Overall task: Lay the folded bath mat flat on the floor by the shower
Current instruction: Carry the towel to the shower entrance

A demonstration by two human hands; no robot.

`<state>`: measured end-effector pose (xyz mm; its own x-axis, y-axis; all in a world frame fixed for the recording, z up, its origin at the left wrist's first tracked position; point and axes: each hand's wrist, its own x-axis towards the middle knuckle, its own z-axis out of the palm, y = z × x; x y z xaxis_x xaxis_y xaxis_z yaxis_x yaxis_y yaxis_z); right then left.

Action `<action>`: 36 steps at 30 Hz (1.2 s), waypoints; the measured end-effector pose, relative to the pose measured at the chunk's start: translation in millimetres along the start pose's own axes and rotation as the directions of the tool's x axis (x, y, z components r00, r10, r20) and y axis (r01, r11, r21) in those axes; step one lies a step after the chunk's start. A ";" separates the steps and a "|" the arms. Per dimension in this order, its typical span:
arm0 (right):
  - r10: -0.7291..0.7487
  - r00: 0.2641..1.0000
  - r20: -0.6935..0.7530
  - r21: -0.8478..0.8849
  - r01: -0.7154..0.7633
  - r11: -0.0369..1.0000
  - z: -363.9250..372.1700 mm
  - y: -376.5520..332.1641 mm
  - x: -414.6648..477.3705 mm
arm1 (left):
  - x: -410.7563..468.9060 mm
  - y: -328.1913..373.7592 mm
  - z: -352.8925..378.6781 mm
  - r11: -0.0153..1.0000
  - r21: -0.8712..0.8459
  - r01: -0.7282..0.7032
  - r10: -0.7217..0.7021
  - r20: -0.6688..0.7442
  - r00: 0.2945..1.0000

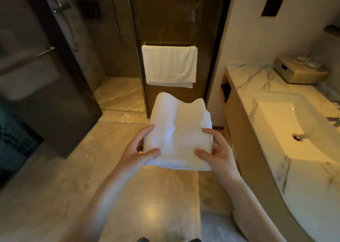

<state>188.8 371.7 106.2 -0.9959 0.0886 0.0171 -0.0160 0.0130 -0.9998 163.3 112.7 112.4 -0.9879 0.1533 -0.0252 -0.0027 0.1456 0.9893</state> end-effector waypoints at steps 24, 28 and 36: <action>0.028 0.935 0.354 -0.068 -0.004 0.998 119.5 -21.4 -317.8 | -424.8 -25.7 -62.4 0.992 -0.109 0.066 -0.103 -0.376 0.921; 0.041 0.906 0.422 -0.061 -0.017 0.998 115.5 -13.3 -340.7 | -460.8 -27.1 -45.5 0.987 -0.141 0.071 -0.126 -0.435 0.892; 0.098 0.852 0.515 -0.071 -0.071 0.995 94.5 1.3 -385.2 | -521.6 -27.1 -6.7 0.974 -0.196 0.116 -0.199 -0.488 0.850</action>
<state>563.9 243.4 97.2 -0.8956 -0.4360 -0.0889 0.0609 0.0778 -0.9951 677.6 22.2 99.7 -0.9149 -0.3752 -0.1488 -0.1474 -0.0325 0.9885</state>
